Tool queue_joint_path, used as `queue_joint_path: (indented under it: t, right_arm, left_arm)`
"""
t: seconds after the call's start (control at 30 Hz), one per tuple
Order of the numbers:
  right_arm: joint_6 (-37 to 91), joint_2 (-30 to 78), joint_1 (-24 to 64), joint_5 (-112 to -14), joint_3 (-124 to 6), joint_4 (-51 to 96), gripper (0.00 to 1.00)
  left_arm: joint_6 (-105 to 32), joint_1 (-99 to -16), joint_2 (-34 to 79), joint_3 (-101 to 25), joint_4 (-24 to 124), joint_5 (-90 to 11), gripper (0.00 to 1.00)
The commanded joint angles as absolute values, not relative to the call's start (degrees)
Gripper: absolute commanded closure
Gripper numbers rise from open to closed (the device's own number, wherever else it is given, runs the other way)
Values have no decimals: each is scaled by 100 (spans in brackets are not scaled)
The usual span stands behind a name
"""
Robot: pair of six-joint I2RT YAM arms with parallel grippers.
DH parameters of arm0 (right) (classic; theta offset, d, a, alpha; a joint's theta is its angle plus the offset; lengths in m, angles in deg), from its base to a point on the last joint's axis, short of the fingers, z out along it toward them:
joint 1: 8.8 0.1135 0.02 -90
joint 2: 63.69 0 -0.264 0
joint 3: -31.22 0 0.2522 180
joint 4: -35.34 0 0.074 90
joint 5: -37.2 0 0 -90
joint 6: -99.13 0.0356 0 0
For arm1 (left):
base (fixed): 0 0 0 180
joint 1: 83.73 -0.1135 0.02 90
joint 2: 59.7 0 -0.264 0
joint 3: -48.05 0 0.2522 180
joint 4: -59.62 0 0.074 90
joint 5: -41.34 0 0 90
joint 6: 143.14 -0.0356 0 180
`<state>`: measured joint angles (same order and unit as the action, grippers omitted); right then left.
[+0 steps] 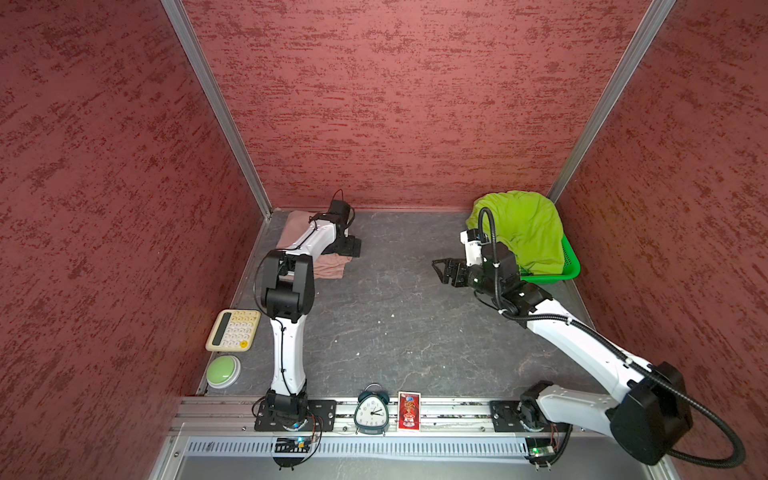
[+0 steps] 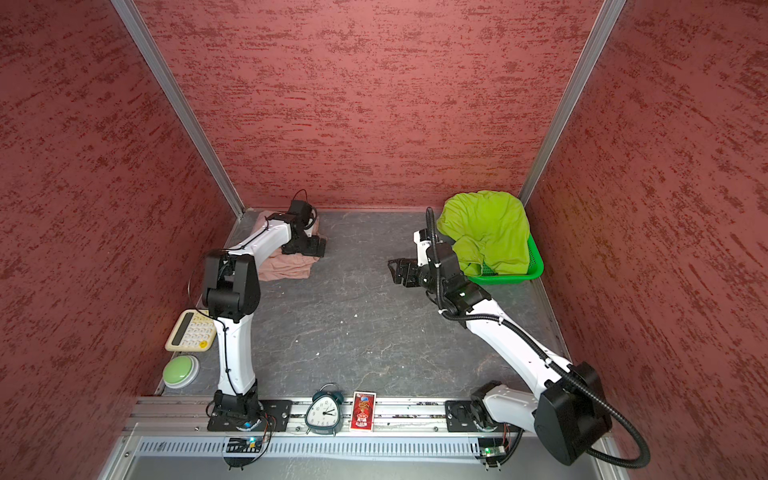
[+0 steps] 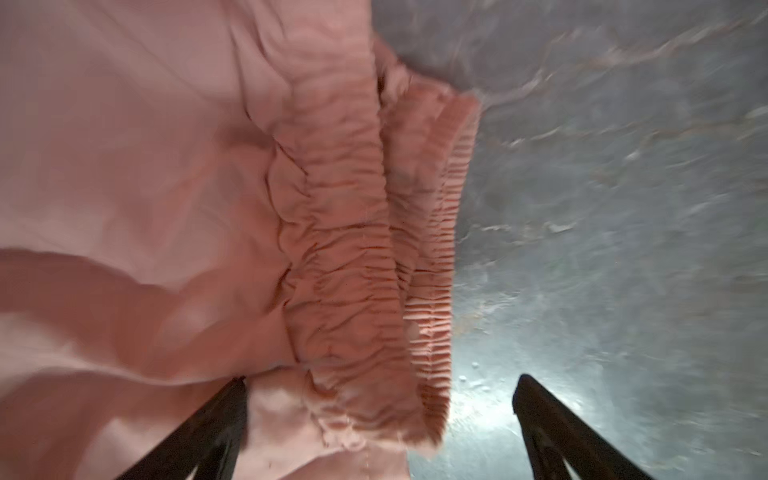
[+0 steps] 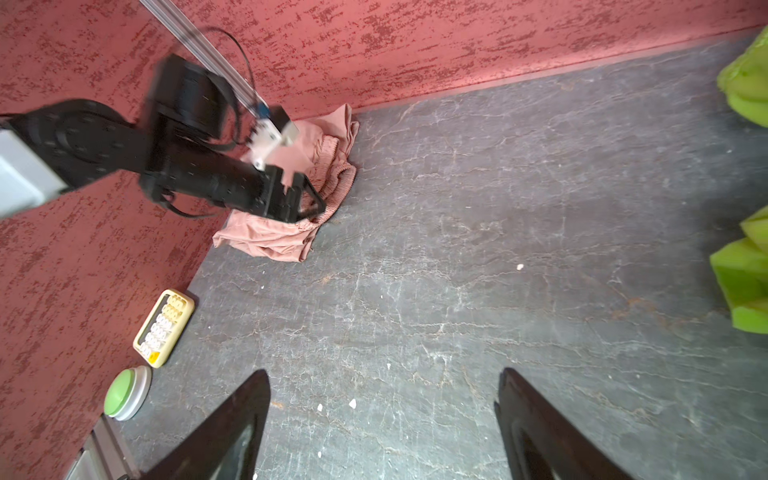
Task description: Fold and stack the shorts
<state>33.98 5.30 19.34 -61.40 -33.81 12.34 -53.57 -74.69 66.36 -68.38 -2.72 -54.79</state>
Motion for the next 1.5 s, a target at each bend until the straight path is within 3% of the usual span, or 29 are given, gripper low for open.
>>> queue_joint_path:
  t: [0.0, 0.5, 0.77, 1.1, 1.47]
  right_arm:
    - [3303, 399, 1855, -5905, -3537, 1064, 13]
    - [2603, 1320, 554, -5214, -4587, -158, 7]
    - [2351, 2542, -587, -4781, -5780, -580, 4]
    - [2345, 4967, -1757, -4749, -7858, -842, 1]
    - [2646, 6990, -1792, -4611, -9431, -1043, 3]
  left_arm:
    - [-5554, -7665, 6686, -7045, -397, -5838, 1]
    - [-5521, -8373, 6948, -7110, -152, -5690, 1]
    - [-5162, -8338, 5917, -7176, 22, -5239, 1]
    - [-4265, -8097, 3154, -4683, 1410, -3327, 1]
    - [-4005, -7986, 2027, -3019, 1470, -2879, 1]
